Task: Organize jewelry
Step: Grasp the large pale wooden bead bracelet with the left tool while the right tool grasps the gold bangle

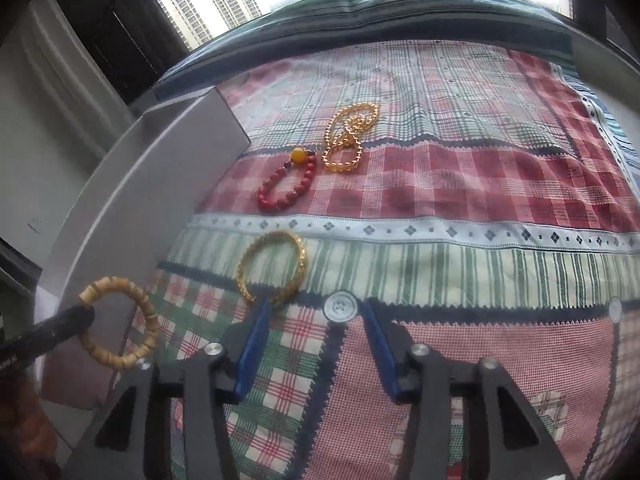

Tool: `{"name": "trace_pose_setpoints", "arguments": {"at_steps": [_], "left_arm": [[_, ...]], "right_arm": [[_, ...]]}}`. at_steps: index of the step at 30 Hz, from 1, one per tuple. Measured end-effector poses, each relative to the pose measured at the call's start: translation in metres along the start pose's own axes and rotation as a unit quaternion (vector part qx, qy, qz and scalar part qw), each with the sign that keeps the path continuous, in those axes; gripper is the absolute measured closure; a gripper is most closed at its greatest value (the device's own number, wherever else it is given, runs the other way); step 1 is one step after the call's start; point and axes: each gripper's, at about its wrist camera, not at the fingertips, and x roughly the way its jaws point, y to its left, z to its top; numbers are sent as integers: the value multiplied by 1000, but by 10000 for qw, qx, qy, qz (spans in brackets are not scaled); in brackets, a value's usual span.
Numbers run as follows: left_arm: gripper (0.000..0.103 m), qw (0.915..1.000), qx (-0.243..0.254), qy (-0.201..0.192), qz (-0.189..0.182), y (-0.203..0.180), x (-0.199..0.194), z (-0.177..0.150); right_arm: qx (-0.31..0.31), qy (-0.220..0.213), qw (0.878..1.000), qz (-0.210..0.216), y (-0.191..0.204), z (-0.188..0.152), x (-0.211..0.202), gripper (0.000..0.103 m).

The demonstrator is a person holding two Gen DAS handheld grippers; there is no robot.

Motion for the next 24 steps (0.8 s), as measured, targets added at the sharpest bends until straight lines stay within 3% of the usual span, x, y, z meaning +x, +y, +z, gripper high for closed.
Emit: {"name": "trace_pose_setpoints", "arguments": {"at_steps": [3, 5, 7, 9, 13, 16, 24], "left_arm": [[91, 10000, -71, 50, 45, 10, 0, -6], [91, 10000, -60, 26, 66, 13, -2, -8], [91, 10000, -36, -9, 56, 12, -6, -11], [91, 10000, -10, -45, 16, 11, -11, -14], [91, 10000, -40, -66, 46, 11, -22, -18], [91, 9998, -144, -17, -159, 11, -33, -21], [91, 9956, -179, -449, -798, 9, -120, -18]], "right_arm": [[-219, 270, 9991, -239, 19, 25, 38, 61], [-481, 519, 9964, -467, 32, 30, 59, 68], [-733, 536, 9923, -837, 41, 29, 64, 96], [-698, 557, 9931, -756, 40, 26, 57, 96], [-594, 204, 9969, -471, 37, 18, 20, 96], [-703, -46, 9967, -398, 44, 12, -14, 96], [-1374, -635, 9883, 204, 115, 7, -77, 96]]}}
